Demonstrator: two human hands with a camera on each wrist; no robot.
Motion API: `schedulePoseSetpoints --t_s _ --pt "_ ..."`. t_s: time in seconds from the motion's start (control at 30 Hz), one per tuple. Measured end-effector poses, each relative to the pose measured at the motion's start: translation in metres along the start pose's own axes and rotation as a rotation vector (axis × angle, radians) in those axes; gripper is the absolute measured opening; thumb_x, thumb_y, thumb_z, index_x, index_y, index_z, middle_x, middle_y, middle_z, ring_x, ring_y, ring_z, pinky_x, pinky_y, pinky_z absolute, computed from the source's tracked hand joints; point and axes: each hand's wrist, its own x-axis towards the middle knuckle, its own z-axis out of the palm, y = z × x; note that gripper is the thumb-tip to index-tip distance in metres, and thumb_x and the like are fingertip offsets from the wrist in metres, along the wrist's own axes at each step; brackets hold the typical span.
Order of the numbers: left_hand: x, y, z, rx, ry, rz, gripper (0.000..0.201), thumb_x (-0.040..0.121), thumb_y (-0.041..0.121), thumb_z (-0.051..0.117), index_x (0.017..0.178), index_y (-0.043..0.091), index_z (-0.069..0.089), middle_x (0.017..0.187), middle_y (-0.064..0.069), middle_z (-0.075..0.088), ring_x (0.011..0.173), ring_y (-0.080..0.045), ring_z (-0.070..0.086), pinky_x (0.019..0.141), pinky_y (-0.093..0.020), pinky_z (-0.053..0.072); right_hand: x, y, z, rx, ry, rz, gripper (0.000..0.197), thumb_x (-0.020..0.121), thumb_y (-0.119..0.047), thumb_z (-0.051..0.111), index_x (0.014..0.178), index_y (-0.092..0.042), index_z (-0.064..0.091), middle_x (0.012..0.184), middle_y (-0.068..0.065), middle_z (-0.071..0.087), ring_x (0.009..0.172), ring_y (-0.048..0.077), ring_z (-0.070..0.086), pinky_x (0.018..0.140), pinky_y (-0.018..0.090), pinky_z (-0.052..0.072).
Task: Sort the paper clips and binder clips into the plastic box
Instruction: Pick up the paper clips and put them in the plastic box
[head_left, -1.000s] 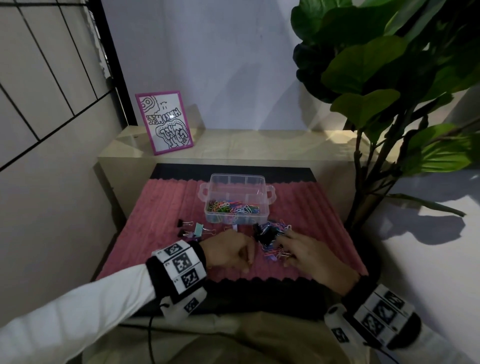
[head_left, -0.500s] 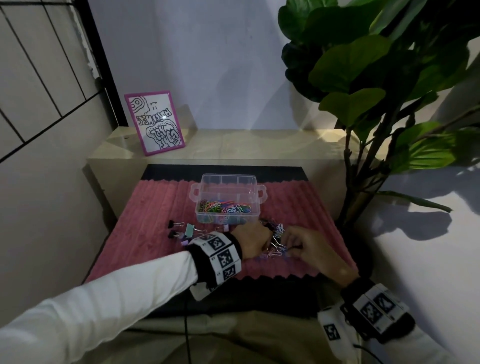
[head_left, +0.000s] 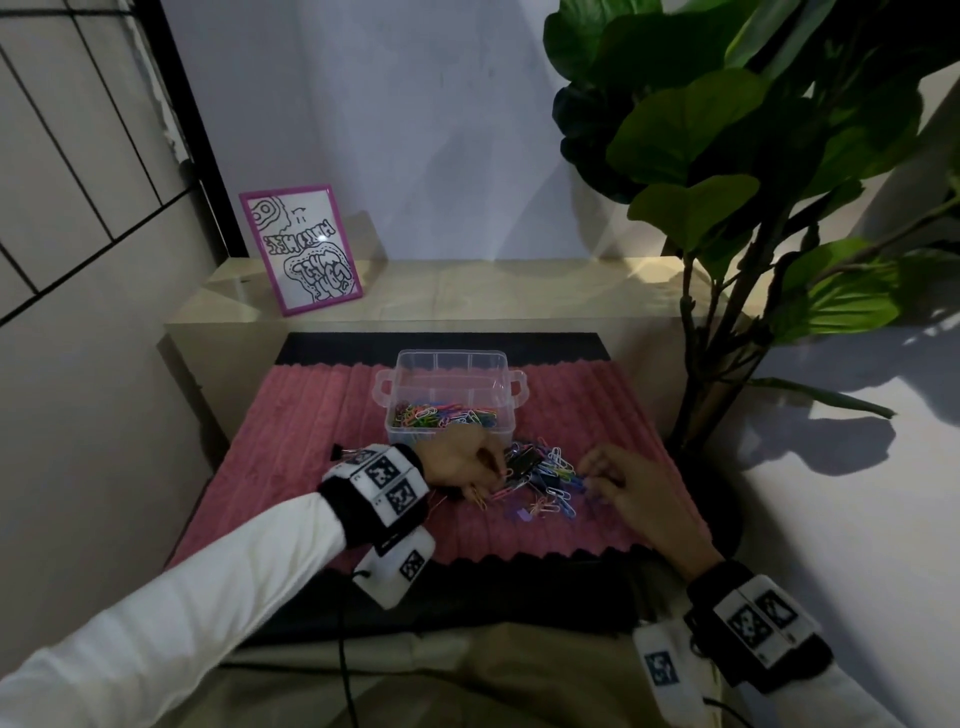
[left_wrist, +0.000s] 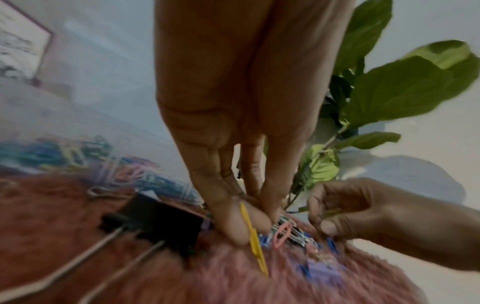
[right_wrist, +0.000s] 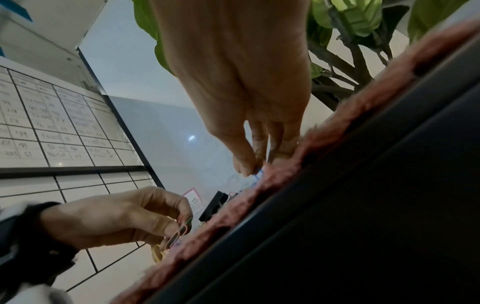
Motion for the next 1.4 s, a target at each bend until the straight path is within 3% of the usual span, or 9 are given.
schedulePoseSetpoints --t_s 0.2,0.3,0.47,0.67,0.8,0.93,1.17,1.33,1.4 --pt "-0.014 -0.013 -0.046 -0.253 0.088 0.018 0.012 0.085 -0.005 0.055 0.095 0.000 0.059 0.079 -0.007 0.064 0.059 -0.003 0.067 0.062 -0.013 0.056 0.005 -0.007 -0.002 0.239 -0.047 0.154 0.028 0.086 0.010 0.052 0.073 -0.011 0.064 0.063 0.003 0.062 0.052 0.007 0.060 0.050 0.015 0.051" --pt "-0.013 -0.018 -0.083 -0.259 0.219 0.004 0.010 0.085 -0.003 0.057 0.093 0.001 0.060 0.079 -0.007 0.065 0.058 -0.003 0.068 0.060 -0.014 0.056 0.012 -0.018 -0.002 0.436 -0.123 0.220 0.017 0.087 0.005 0.053 0.079 -0.003 0.066 0.075 0.005 0.065 0.060 0.003 0.065 0.055 0.014 0.052" --pt "-0.004 -0.023 -0.115 -0.254 0.278 -0.032 0.016 0.084 -0.007 0.056 0.099 -0.002 0.057 0.078 -0.010 0.062 0.052 -0.002 0.065 0.051 -0.011 0.052 0.046 -0.061 0.002 0.573 -0.236 0.181 0.014 0.087 -0.003 0.056 0.083 -0.008 0.069 0.083 0.003 0.073 0.079 0.009 0.070 0.071 0.016 0.055" --pt "0.003 -0.040 -0.111 -0.065 0.115 -0.101 0.014 0.080 -0.005 0.062 0.086 0.007 0.064 0.076 -0.005 0.064 0.059 -0.005 0.064 0.053 -0.013 0.052 0.085 -0.107 0.026 0.280 -0.246 -0.005 0.017 0.086 0.000 0.058 0.098 0.011 0.062 0.086 0.018 0.065 0.073 0.019 0.062 0.078 0.029 0.053" --pt "-0.007 -0.043 -0.107 0.090 0.110 -0.103 0.025 0.083 -0.002 0.058 0.105 0.006 0.065 0.089 0.000 0.065 0.080 -0.016 0.063 0.054 -0.010 0.051 0.102 -0.114 0.040 0.003 -0.245 -0.028 0.016 0.087 -0.002 0.057 0.098 0.009 0.063 0.102 0.028 0.067 0.087 0.032 0.066 0.088 0.042 0.054" --pt "-0.018 -0.039 -0.107 0.218 0.255 -0.017 0.032 0.082 -0.003 0.056 0.108 0.013 0.066 0.100 0.003 0.065 0.090 -0.014 0.065 0.071 -0.012 0.051 0.105 -0.119 0.047 -0.114 -0.210 -0.035 0.020 0.089 0.003 0.047 0.100 0.003 0.064 0.108 0.019 0.067 0.097 0.029 0.066 0.089 0.039 0.054" --pt "-0.013 -0.037 -0.093 0.276 0.203 -0.043 0.030 0.082 -0.001 0.059 0.109 0.010 0.064 0.111 -0.009 0.069 0.084 -0.008 0.062 0.067 -0.007 0.047 0.093 -0.130 0.055 -0.293 -0.300 -0.131 0.034 0.085 0.010 0.041 0.109 0.000 0.062 0.113 0.016 0.066 0.106 0.024 0.062 0.094 0.028 0.048" --pt "-0.019 -0.017 -0.075 0.327 0.258 0.073 0.028 0.086 0.001 0.056 0.112 0.008 0.063 0.114 -0.005 0.067 0.098 -0.014 0.063 0.081 -0.013 0.044 0.074 -0.113 0.030 -0.285 -0.199 -0.267 0.019 0.087 0.000 0.053 0.102 -0.002 0.065 0.103 0.014 0.069 0.090 0.019 0.064 0.080 0.018 0.049" --pt "-0.021 -0.011 -0.065 0.325 0.245 0.122 0.027 0.085 0.003 0.057 0.110 0.010 0.064 0.114 -0.003 0.067 0.100 -0.015 0.063 0.084 -0.016 0.044 0.059 -0.097 0.013 -0.302 -0.143 -0.252 0.013 0.086 -0.004 0.059 0.098 -0.004 0.066 0.098 0.009 0.069 0.079 0.010 0.061 0.072 0.006 0.046"
